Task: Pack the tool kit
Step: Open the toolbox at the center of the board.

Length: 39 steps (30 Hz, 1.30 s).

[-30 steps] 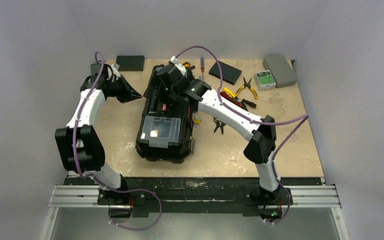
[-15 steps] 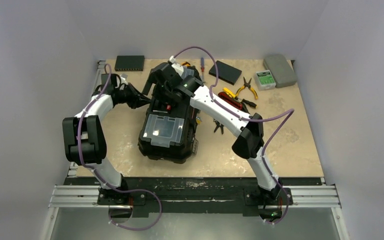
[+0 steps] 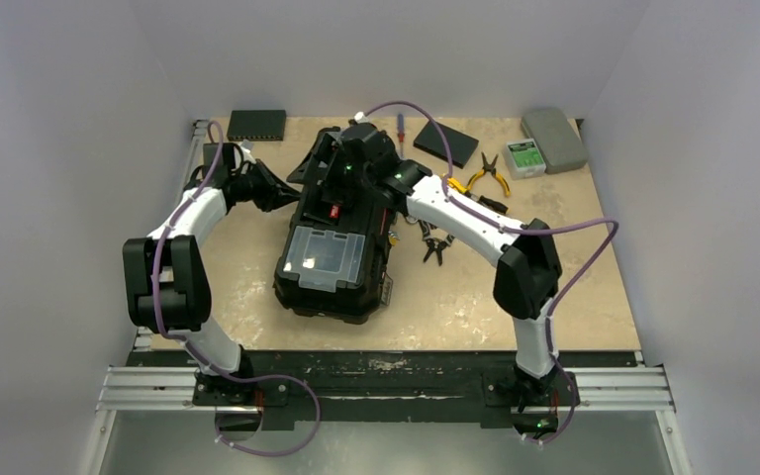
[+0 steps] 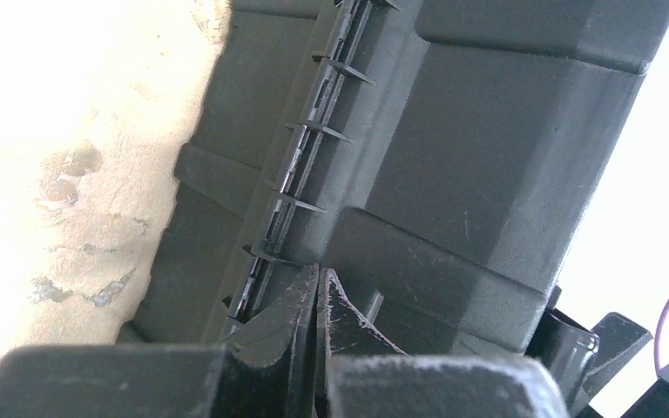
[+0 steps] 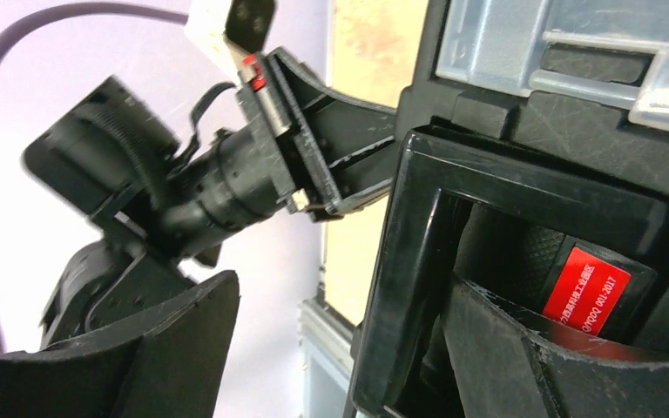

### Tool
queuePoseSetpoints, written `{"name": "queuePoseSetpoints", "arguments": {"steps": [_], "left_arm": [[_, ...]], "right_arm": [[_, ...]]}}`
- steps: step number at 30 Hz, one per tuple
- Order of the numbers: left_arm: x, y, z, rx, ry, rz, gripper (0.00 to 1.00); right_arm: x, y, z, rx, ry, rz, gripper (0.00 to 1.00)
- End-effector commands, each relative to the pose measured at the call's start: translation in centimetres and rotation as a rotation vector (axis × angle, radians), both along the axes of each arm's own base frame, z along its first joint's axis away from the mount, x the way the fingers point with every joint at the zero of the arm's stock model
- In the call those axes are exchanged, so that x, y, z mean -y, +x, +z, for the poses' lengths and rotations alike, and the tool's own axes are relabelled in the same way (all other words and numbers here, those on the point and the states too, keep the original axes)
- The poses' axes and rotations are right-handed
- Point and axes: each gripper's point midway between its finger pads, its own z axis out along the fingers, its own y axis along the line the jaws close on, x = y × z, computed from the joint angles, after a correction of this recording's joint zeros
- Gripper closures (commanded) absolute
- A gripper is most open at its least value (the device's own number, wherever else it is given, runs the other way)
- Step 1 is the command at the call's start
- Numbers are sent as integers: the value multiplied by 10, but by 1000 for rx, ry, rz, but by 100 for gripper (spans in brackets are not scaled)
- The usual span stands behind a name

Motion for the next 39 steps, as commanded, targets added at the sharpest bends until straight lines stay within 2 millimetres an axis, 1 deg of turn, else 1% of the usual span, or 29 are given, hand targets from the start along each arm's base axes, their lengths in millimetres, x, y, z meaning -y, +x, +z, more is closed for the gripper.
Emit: {"name": "queuePoseSetpoints", "arguments": {"steps": [1, 3, 4, 5, 8, 11, 12, 13, 16, 17, 18, 19, 21, 22, 24, 26, 27, 32, 34, 39], "left_arm": [[34, -21, 32, 48, -72, -133, 100], [32, -20, 35, 53, -53, -130, 100], [30, -20, 36, 58, -41, -125, 100], [27, -20, 40, 73, -25, -120, 100], [16, -21, 58, 133, 64, -99, 100], [3, -25, 80, 208, 168, -78, 100], [-2, -28, 90, 236, 200, -68, 95], [-7, -30, 97, 260, 227, -55, 89], [-20, -36, 117, 332, 314, -9, 63], [-23, -38, 124, 356, 334, 4, 52], [-25, -41, 132, 379, 348, 13, 45], [-23, -44, 139, 403, 355, 12, 41], [-19, -48, 153, 445, 357, -7, 38], [-6, -51, 159, 463, 352, -47, 37], [11, -53, 167, 479, 332, -111, 36], [26, -53, 172, 475, 299, -171, 35], [33, -52, 171, 467, 281, -201, 35], [57, -51, 158, 416, 225, -328, 37], [61, -51, 152, 395, 234, -360, 38], [67, -51, 129, 319, 241, -401, 43]], "right_arm": [[-20, -23, 50, 143, 301, 178, 17], [-9, -26, 65, 191, 311, 173, 17], [-5, -25, 65, 204, 295, 161, 17], [2, -27, 73, 227, 289, 150, 17], [16, -32, 82, 275, 305, 144, 16], [28, -41, 95, 324, 399, 182, 16], [30, -44, 100, 342, 431, 194, 16], [32, -45, 100, 344, 439, 203, 16], [33, -48, 97, 344, 438, 222, 16], [32, -48, 96, 342, 440, 229, 16], [32, -49, 95, 342, 444, 236, 16], [33, -49, 94, 342, 449, 240, 16], [34, -50, 93, 344, 454, 244, 16], [34, -50, 92, 348, 456, 249, 16], [34, -51, 91, 353, 458, 257, 17], [34, -51, 91, 360, 465, 258, 17], [34, -52, 91, 361, 470, 260, 17], [33, -51, 91, 365, 473, 269, 17], [32, -52, 90, 363, 473, 273, 17], [32, -51, 90, 364, 472, 271, 17]]}}
